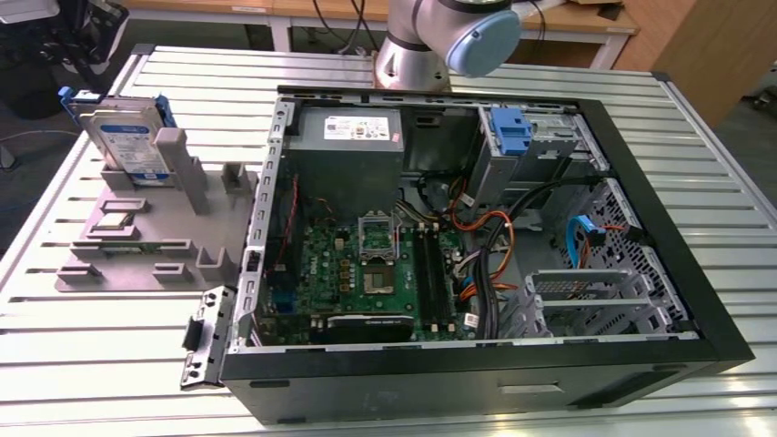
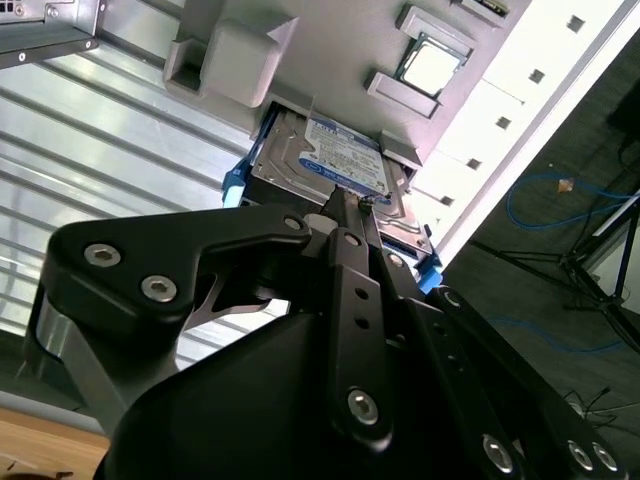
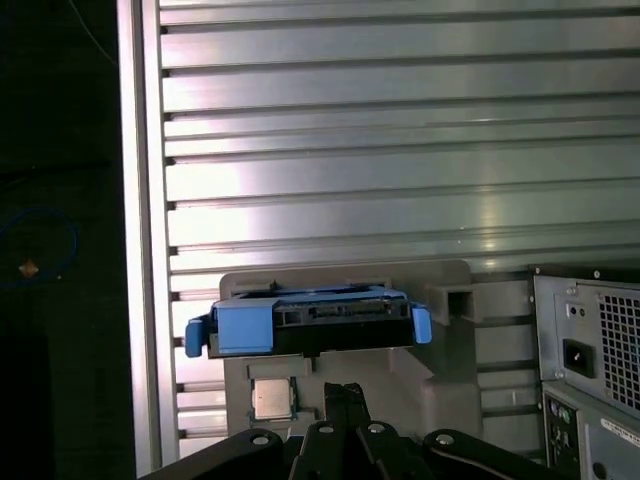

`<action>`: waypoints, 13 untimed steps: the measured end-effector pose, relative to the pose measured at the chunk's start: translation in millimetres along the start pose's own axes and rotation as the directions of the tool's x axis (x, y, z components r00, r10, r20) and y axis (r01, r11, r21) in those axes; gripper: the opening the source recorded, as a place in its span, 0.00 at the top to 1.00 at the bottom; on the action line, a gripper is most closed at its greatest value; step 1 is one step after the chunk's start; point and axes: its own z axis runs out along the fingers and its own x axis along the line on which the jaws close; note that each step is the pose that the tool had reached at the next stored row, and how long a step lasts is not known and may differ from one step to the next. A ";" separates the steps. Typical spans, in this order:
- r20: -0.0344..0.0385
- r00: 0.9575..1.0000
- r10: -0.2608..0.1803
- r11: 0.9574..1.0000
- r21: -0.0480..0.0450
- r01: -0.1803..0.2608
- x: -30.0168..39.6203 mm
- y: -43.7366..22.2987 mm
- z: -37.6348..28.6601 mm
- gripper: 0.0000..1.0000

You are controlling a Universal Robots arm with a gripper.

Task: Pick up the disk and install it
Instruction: 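Reach for the disk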

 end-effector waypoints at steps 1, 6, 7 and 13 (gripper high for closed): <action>0.000 1.000 0.000 1.000 0.000 0.000 0.1 1.4 0.5 0.90; 0.000 1.000 0.000 1.000 0.000 0.000 1.2 8.2 2.5 0.90; 0.000 1.000 0.000 1.000 0.000 0.000 1.9 9.5 3.0 0.90; 0.000 1.000 0.000 1.000 0.000 0.000 5.7 12.0 7.7 0.90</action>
